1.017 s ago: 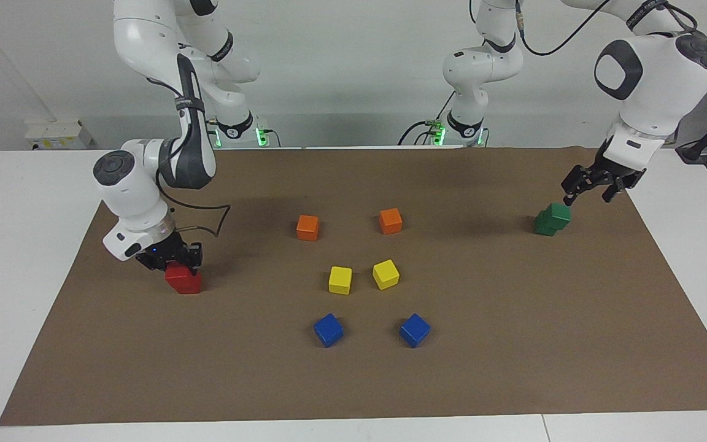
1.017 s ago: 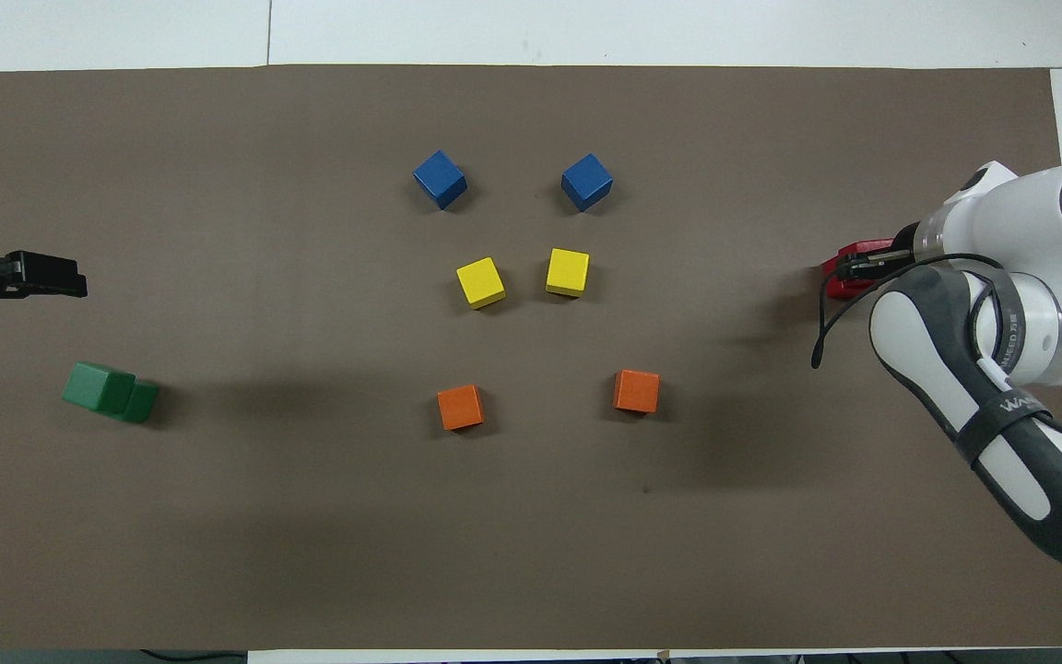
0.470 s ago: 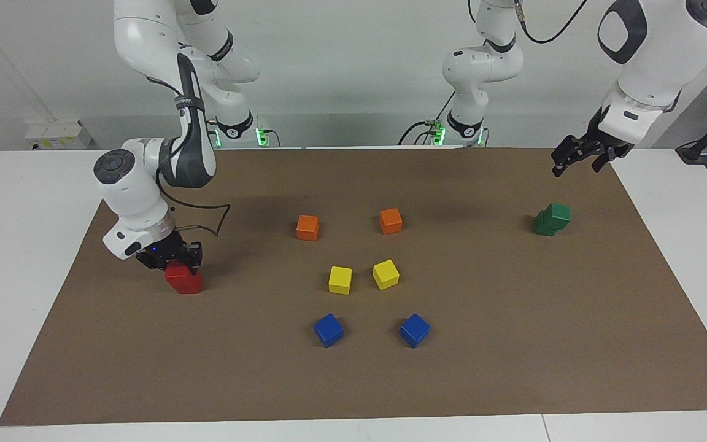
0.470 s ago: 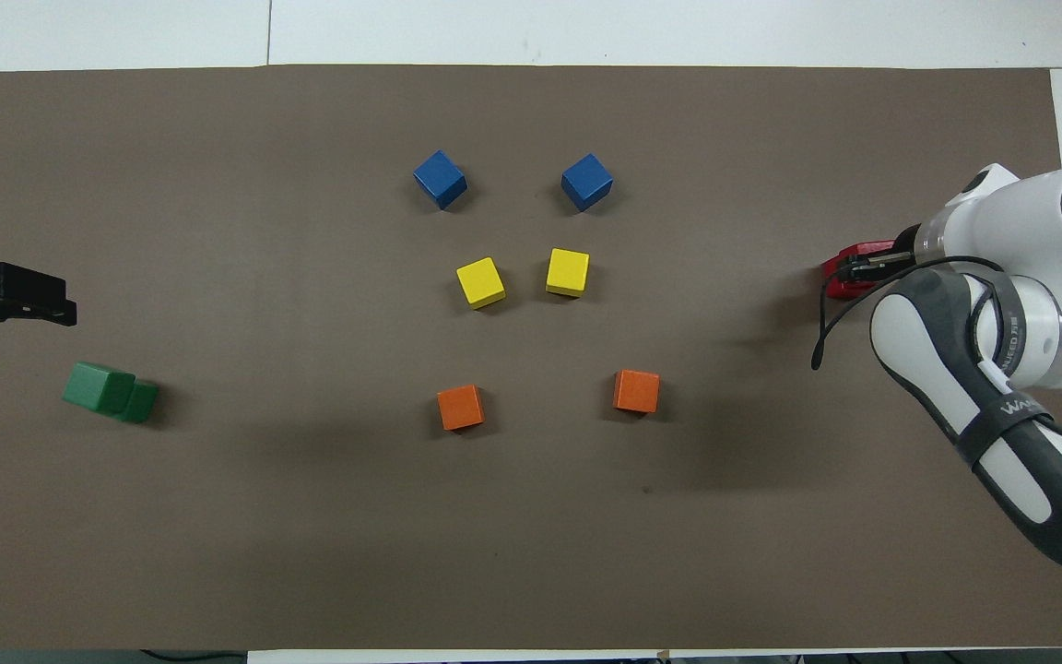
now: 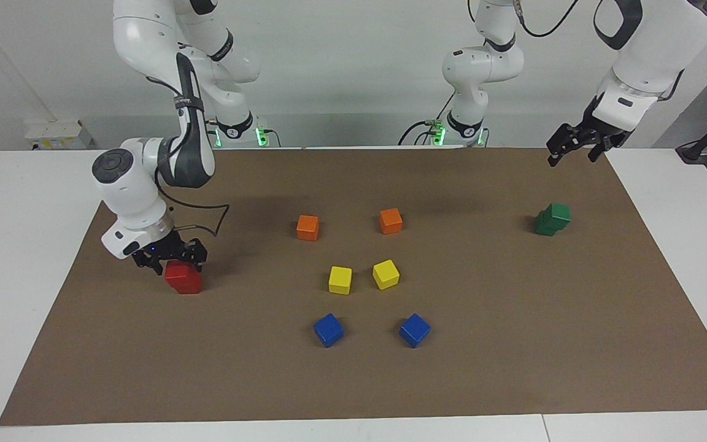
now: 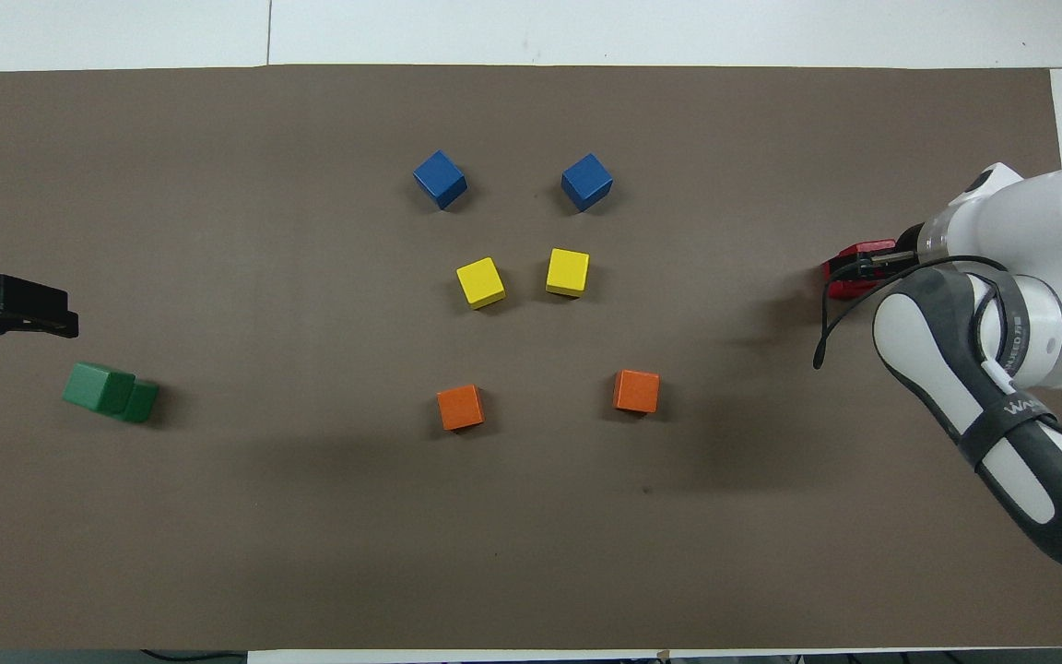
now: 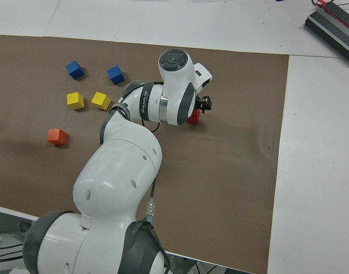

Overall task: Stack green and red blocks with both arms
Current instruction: 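Lower the red cube onto the placed red cube and open the right gripper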

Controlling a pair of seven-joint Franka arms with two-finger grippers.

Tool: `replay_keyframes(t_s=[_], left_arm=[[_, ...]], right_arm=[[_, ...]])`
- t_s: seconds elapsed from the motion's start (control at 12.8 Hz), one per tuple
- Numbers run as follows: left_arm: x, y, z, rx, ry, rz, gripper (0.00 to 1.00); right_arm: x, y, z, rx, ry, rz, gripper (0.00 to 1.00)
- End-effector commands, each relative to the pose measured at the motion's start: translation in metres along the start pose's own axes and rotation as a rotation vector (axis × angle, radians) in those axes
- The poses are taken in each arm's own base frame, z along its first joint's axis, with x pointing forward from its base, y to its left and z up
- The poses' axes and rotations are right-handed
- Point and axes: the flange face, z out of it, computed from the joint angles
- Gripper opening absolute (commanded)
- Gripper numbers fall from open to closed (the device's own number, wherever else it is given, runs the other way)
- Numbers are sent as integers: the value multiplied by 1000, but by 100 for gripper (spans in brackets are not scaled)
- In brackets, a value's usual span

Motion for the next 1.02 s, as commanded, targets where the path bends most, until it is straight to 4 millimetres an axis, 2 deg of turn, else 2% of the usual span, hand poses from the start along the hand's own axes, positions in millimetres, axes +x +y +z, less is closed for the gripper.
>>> replay_keyframes(t_s=[0.0,0.16,0.23,0.47,0.55,0.78,0.86,0.94], left_arm=[[-4,0,-5,11,2,-11,100],[-4,3,-10,11,0,-6,100],[-3,3,-11,11,-5,-6,100],[-3,4,-12,12,-5,-3,100],[-4,4,-13,12,-3,-3,100],[-6,0,-15,11,0,-10,100],[-6,0,-15,10,0,-10,100],[-5,0,-15,10,1,-10,100]], right_arm=[[-2,-6,-26,14,-7,12,100],[0,-13,-72,20,-39,4,100],[-4,-27,-100,22,-21,-16,100],[-42,-36,-192,11,-12,-30,100],[-51,-38,-215,9,-13,-34,100],[-61,-37,-288,10,-77,-51,100],[-66,-35,-298,7,-100,-54,100],[-60,-31,-307,-5,-82,-49,100]])
